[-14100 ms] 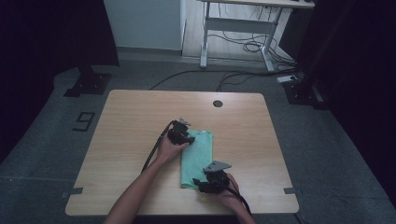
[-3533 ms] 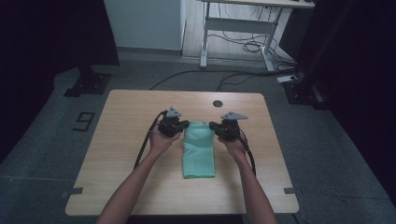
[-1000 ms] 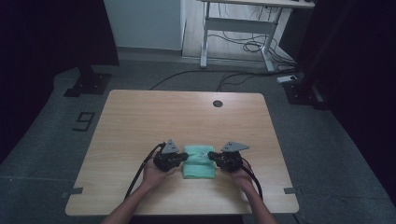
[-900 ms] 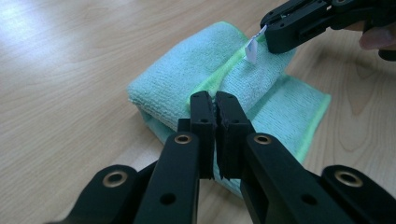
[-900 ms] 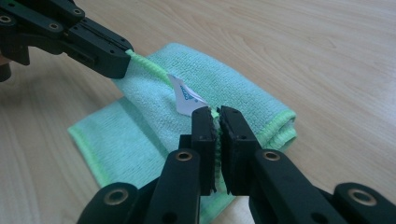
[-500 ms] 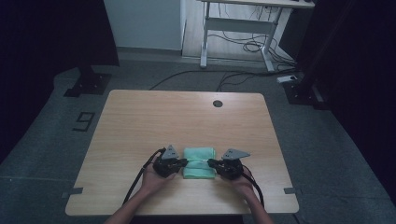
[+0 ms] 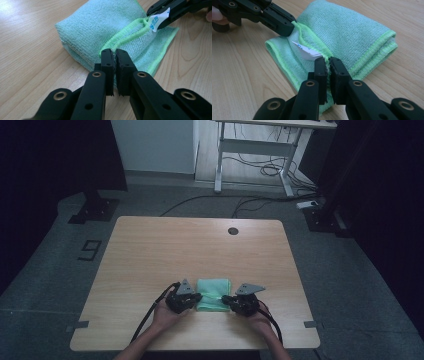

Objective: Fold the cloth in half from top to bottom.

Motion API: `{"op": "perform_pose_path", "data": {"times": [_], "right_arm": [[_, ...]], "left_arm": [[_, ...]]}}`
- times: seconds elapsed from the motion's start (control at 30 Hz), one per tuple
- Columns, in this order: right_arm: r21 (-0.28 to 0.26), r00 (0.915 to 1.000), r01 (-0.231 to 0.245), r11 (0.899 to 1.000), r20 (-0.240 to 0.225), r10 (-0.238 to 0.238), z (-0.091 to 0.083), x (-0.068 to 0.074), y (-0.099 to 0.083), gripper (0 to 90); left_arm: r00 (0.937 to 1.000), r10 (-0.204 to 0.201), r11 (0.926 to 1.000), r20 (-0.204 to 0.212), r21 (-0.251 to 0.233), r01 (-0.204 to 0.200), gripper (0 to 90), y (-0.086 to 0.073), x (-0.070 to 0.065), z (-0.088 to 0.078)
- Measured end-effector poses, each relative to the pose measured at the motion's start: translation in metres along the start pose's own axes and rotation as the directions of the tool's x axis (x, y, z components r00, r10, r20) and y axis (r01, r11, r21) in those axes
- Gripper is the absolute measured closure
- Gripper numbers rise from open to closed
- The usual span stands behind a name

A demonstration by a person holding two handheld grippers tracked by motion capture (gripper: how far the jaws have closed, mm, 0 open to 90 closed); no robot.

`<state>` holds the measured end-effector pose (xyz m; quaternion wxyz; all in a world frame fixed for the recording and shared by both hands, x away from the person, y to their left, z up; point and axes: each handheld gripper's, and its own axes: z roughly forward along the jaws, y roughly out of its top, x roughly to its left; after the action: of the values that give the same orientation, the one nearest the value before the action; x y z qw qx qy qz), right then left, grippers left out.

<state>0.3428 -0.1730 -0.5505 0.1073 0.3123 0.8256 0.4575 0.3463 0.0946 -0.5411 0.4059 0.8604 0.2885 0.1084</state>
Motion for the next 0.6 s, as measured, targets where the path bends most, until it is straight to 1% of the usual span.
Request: {"op": "perform_pose_path", "data": {"times": [0.1, 0.17, 0.27, 0.37, 0.43, 0.47, 0.5, 0.53, 0.6], "right_arm": [[0.006, 0.9999, 0.006, 1.000, 0.013, -0.006, 0.002, 0.000, 0.001, 83.9], [0.010, 0.9996, 0.007, 1.000, 0.027, -0.008, 0.004, -0.001, 0.002, 83.8], [0.022, 0.9991, -0.001, 1.000, 0.042, 0.000, 0.010, -0.006, 0.007, 83.5], [0.021, 0.9986, -0.019, 1.000, 0.050, 0.018, 0.015, -0.014, 0.012, 83.5], [0.020, 0.9975, -0.028, 0.999, 0.066, 0.027, 0.020, -0.021, 0.016, 83.4], [0.022, 0.9966, -0.044, 0.999, 0.070, 0.043, 0.022, -0.025, 0.019, 83.4], [0.021, 0.9963, -0.049, 0.999, 0.072, 0.047, 0.023, -0.027, 0.020, 83.4], [0.021, 0.9959, -0.052, 0.998, 0.075, 0.050, 0.025, -0.029, 0.021, 83.3], [0.020, 0.9961, -0.050, 0.999, 0.074, 0.049, 0.024, -0.029, 0.021, 82.9]], "left_arm": [[0.9999, 0.011, 0.9999, -0.010, 0.008, -0.011, 85.2, 0.001, 0.000, 0.003], [0.9999, 0.008, 0.9999, -0.014, 0.008, -0.008, 85.2, 0.003, 0.002, 0.006], [0.9996, 0.002, 0.9999, -0.027, 0.013, -0.001, 85.2, 0.008, 0.010, 0.011], [0.9992, -0.013, 0.9997, -0.038, 0.020, 0.014, 85.2, 0.015, 0.019, 0.016], [0.9987, -0.020, 0.9994, -0.047, 0.026, 0.021, 85.2, 0.020, 0.026, 0.021], [0.9986, -0.019, 0.9994, -0.049, 0.027, 0.021, 85.1, 0.021, 0.028, 0.022], [0.9985, -0.027, 0.9992, -0.047, 0.028, 0.028, 85.1, 0.023, 0.030, 0.023], [0.9985, -0.030, 0.9991, -0.047, 0.028, 0.031, 85.1, 0.023, 0.031, 0.023], [0.9986, -0.023, 0.9993, -0.048, 0.028, 0.024, 84.5, 0.022, 0.030, 0.022]]}}
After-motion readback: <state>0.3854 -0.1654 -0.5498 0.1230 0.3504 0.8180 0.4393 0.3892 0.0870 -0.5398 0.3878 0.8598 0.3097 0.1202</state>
